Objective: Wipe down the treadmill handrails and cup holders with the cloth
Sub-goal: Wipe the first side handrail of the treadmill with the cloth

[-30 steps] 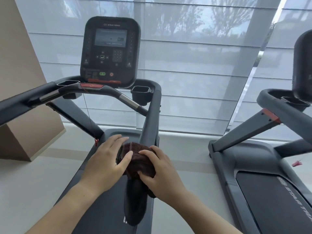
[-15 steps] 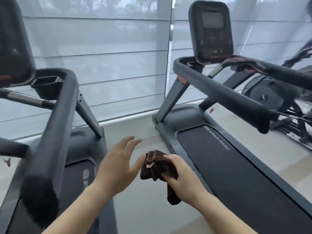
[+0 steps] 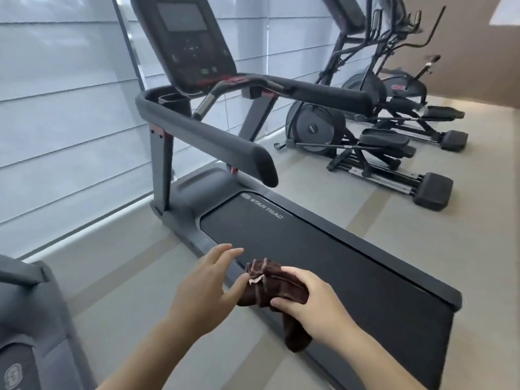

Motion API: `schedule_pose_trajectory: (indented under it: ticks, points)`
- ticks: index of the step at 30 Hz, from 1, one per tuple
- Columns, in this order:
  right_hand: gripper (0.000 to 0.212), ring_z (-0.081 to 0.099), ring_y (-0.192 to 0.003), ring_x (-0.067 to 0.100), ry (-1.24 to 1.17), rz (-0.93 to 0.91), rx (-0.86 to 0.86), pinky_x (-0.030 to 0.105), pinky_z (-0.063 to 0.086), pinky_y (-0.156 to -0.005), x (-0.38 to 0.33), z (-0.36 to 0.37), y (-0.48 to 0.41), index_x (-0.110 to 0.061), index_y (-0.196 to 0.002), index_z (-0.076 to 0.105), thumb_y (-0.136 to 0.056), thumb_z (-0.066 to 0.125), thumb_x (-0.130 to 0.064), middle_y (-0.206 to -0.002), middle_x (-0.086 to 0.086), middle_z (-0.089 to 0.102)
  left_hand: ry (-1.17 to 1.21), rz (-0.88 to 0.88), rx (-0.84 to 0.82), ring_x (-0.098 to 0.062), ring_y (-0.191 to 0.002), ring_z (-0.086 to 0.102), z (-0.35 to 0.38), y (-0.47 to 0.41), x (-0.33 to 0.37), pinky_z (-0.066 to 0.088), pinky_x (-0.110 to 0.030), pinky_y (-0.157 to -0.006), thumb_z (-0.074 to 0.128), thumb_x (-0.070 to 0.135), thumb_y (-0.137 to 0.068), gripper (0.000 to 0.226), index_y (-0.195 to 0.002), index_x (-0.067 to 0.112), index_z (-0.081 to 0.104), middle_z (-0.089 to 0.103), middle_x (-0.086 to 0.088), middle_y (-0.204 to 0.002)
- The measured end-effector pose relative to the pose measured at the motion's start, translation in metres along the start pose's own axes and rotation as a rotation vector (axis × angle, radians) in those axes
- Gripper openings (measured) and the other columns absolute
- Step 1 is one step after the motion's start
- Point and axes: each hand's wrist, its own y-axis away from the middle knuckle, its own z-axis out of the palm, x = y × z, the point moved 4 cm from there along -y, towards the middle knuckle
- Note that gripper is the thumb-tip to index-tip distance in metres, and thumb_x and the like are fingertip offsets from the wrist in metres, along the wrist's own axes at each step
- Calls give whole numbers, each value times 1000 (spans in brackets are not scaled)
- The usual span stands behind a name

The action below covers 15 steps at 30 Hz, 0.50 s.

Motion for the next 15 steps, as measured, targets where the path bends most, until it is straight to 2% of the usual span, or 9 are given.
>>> schedule_pose_trajectory:
  ticks: [3,7,10,15]
  points:
    - [49,49,-102,-14,-2,-7,77,-1,33,-81,14,-31,-2,-42,-113,56,-70,78,-37,-115,-24,55,33,40,-5,-11,-122,44,19,-22,27,45,-30,-93,51,42,-88,45,-130,29,45,41,11,-140]
    - [48,47,-103,-17,-8,-28,142,-3,31,-82,21,-59,-13,-38,-116,56,-73,77,-35,-115,-24,53,43,63,0,-10,-124,42,28,-42,47,41,-29,-97,50,43,-88,44,-131,30,44,41,12,-139]
    - [46,50,-106,-11,-27,-64,148,1,34,-86,19,-73,-34,-37,-117,56,-75,75,-35,-118,-22,54,22,46,12,-9,-122,44,26,-55,49,39,-25,-96,49,45,-88,44,-130,32,43,41,13,-138]
    - [41,50,-107,-9,-53,-117,150,-2,34,-82,9,-86,-82,-41,-116,53,-79,71,-35,-118,-21,55,18,-9,30,-11,-121,44,17,-81,34,38,-26,-97,47,46,-89,44,-130,32,43,42,13,-137]
